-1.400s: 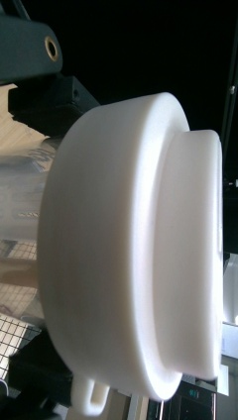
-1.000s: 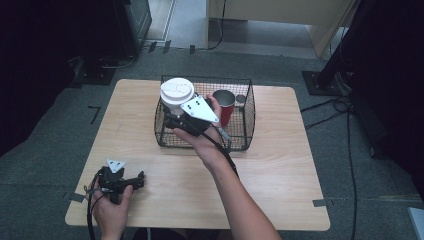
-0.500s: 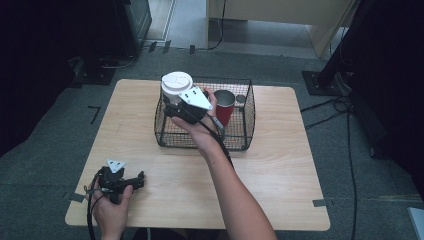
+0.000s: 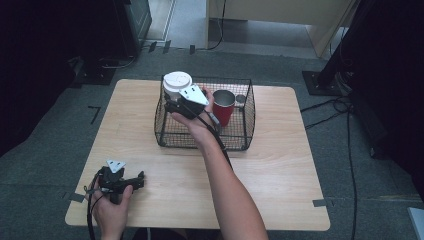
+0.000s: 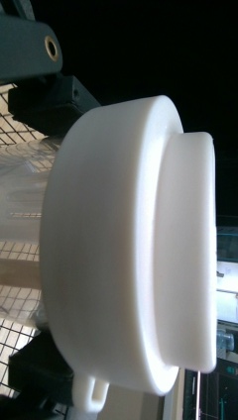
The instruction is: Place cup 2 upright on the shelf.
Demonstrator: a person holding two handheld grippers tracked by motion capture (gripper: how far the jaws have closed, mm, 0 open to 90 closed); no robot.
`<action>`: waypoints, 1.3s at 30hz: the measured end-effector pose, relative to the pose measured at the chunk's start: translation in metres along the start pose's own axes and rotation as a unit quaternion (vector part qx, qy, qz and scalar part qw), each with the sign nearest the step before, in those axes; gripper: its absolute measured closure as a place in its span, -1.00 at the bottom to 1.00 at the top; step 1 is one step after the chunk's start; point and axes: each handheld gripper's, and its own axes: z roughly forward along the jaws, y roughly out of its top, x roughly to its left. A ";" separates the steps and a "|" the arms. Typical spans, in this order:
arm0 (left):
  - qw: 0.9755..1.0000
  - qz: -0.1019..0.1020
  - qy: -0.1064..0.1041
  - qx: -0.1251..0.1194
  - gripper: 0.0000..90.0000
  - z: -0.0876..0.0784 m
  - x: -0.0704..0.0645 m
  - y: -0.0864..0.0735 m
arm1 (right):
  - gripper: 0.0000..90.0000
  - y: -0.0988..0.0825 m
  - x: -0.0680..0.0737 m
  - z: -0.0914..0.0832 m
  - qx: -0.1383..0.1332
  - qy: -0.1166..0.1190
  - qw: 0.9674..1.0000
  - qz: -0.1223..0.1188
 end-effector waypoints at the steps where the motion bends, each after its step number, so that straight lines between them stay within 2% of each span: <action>1: 1.000 0.000 0.000 0.000 -1.00 0.000 0.000 0.000 | -0.64 -0.002 -0.001 0.002 -0.001 -0.002 1.000 0.002; 8: 1.000 0.000 0.000 0.000 -1.00 0.000 0.000 0.000 | -0.64 -0.011 -0.010 0.016 0.006 -0.025 1.000 0.018; 24: 1.000 0.000 0.000 0.000 -1.00 0.000 0.000 0.000 | -0.64 -0.034 -0.010 0.036 0.054 -0.033 0.998 0.001; 30: 1.000 0.000 0.000 0.000 -1.00 0.000 0.000 0.000 | -0.64 -0.039 -0.012 0.040 0.071 -0.039 0.997 0.008; 39: 1.000 0.001 0.000 0.001 -1.00 0.000 0.000 0.000 | -0.65 -0.039 -0.014 0.040 0.084 -0.033 0.996 0.010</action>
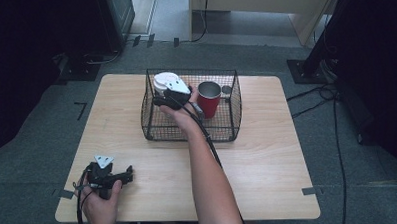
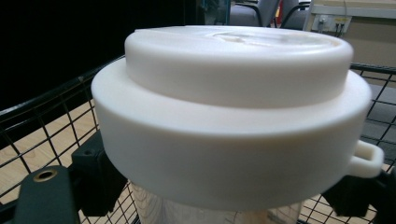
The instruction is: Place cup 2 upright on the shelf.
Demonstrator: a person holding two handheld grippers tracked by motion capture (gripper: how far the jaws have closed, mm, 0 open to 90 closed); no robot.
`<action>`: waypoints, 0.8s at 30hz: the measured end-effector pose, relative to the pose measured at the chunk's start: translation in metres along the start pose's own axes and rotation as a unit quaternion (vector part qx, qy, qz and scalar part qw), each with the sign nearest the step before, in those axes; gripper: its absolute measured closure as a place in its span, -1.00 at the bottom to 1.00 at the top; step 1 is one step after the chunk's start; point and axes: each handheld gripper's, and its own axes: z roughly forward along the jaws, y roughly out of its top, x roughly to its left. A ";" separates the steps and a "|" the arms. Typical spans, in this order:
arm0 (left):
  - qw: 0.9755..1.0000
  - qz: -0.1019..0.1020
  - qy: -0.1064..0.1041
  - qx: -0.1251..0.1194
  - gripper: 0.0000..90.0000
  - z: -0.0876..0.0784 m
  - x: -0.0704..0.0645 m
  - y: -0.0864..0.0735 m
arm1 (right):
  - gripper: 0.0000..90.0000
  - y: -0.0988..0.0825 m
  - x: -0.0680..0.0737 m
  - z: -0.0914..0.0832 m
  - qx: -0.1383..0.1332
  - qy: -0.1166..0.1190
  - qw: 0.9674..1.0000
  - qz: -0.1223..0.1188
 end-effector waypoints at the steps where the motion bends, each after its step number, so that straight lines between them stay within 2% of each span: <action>1: 1.000 0.000 0.000 0.000 -1.00 0.000 0.000 0.000 | -0.65 0.000 0.000 0.000 0.001 0.001 1.000 0.000; 10: 1.000 0.000 0.000 0.000 -1.00 0.000 0.000 0.000 | -0.71 0.001 -0.003 -0.005 0.015 0.014 1.000 -0.003; 17: 1.000 0.000 0.000 0.000 -1.00 0.000 0.000 0.000 | -0.88 0.004 -0.004 -0.010 0.009 0.034 0.999 -0.006; 24: 1.000 0.000 0.000 0.000 -1.00 0.000 0.000 0.000 | -0.94 0.012 -0.008 -0.016 -0.004 0.039 0.999 -0.011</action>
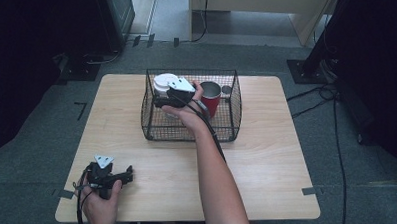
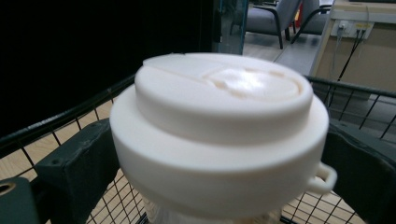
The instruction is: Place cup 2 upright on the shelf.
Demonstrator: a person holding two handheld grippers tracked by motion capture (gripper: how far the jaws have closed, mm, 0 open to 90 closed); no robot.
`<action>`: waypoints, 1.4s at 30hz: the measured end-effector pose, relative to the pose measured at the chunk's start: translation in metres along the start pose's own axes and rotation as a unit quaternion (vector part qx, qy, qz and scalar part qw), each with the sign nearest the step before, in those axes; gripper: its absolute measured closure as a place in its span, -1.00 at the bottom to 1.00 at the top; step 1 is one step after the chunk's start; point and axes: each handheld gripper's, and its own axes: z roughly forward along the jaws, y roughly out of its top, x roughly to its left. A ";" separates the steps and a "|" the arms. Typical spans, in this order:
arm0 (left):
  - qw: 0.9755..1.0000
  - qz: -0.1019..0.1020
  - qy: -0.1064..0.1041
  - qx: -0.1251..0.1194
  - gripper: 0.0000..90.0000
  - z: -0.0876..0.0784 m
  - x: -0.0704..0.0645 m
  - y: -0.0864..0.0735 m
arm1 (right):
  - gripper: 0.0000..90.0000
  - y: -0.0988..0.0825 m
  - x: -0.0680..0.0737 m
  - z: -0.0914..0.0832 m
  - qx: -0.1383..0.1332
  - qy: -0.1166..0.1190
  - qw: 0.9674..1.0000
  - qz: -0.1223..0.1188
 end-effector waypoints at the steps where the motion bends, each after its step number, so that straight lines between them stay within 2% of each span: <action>1: 1.000 0.000 0.000 0.000 -1.00 0.000 0.000 0.000 | -0.95 0.001 0.000 -0.001 -0.001 0.000 1.000 -0.001; 7: 1.000 0.000 0.000 0.000 -1.00 0.000 0.000 0.000 | -0.96 0.009 0.000 -0.008 -0.012 0.005 1.000 -0.011; 23: 1.000 -0.001 0.000 -0.001 -1.00 0.000 0.000 0.000 | -1.00 0.028 0.005 -0.037 -0.041 0.026 0.999 -0.012; 42: 1.000 -0.002 0.000 -0.001 -1.00 0.000 0.000 0.000 | -1.00 0.025 -0.007 -0.083 -0.066 0.031 0.997 -0.012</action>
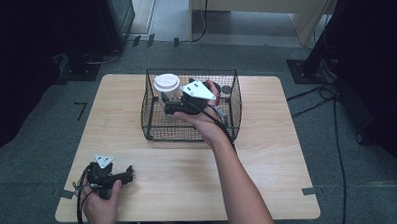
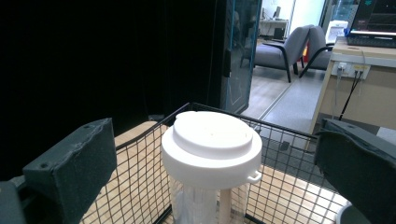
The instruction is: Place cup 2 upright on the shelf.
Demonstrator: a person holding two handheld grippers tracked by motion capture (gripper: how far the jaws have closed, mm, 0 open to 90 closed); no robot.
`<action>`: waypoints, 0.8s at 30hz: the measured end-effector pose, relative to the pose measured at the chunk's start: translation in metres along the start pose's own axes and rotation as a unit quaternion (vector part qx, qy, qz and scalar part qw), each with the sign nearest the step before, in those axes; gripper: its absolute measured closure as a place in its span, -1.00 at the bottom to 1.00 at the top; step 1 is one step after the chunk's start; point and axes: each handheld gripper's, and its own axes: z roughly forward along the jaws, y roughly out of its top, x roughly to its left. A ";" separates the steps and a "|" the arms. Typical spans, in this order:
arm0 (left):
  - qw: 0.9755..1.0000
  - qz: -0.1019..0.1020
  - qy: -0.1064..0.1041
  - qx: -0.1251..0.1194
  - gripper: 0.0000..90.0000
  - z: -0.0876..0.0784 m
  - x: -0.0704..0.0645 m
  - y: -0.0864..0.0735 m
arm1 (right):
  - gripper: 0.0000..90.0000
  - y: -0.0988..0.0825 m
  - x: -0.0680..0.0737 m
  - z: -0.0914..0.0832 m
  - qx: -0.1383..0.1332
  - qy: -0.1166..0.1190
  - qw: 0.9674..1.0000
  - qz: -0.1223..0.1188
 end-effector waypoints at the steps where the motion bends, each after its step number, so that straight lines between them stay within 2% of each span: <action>1: 1.000 0.000 0.000 0.000 -1.00 0.000 0.000 0.000 | -1.00 0.000 0.000 -0.003 -0.001 0.000 1.000 0.000; 14: 1.000 0.000 0.000 0.000 -1.00 0.000 0.000 0.000 | -1.00 -0.013 -0.007 -0.042 0.004 -0.001 1.000 -0.016; 24: 1.000 0.000 0.000 0.000 -1.00 0.000 0.000 0.000 | -1.00 -0.025 -0.014 -0.069 0.000 -0.007 1.000 -0.012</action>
